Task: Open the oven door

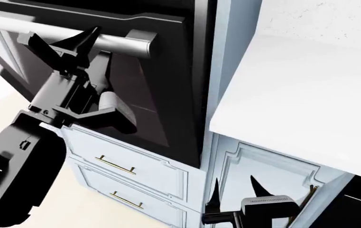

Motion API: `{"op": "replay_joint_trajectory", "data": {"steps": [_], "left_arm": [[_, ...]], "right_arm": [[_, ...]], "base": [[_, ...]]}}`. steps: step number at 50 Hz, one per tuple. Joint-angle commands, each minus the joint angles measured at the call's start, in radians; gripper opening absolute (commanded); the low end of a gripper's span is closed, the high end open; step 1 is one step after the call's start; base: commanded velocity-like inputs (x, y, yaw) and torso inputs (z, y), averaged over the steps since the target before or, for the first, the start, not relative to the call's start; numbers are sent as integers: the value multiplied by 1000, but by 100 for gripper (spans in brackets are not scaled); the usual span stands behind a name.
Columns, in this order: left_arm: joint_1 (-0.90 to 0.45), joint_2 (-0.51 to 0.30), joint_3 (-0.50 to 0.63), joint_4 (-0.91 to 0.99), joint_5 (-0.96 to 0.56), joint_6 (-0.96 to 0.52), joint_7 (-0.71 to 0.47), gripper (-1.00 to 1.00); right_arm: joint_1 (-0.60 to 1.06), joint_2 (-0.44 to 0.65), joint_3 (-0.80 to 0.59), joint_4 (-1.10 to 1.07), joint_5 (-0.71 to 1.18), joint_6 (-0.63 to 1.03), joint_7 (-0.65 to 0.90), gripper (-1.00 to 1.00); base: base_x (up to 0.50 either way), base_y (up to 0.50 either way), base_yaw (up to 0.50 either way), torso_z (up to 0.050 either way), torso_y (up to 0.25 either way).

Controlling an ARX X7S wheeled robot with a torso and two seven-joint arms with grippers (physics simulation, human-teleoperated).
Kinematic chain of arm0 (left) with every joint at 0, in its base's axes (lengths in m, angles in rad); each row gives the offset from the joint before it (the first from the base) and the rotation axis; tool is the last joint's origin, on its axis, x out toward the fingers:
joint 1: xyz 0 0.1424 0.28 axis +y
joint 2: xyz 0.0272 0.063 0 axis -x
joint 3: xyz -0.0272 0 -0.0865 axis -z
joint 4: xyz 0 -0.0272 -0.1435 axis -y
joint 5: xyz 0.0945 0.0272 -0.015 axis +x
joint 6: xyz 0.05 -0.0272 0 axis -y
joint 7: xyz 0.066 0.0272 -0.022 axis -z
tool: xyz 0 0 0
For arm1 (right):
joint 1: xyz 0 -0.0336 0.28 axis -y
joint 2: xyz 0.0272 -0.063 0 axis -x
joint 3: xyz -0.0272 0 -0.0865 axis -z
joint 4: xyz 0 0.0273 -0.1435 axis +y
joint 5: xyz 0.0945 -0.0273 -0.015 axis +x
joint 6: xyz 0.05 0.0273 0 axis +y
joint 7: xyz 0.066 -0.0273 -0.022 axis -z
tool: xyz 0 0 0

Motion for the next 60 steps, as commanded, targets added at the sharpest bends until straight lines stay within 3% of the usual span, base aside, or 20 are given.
{"op": "replay_joint_trajectory", "data": {"steps": [1, 60], "left_arm": [[-2, -45, -96, 85, 113, -24, -117, -100], [341, -225, -205, 317, 114, -139, -321, -100]], "right_arm": [[0, 2, -4, 3, 2, -3, 2, 100], [1, 12, -21, -2, 6, -6, 15, 100]], "base": [[0, 0, 3, 0, 0], [-1, 0, 2, 1, 4]]}}
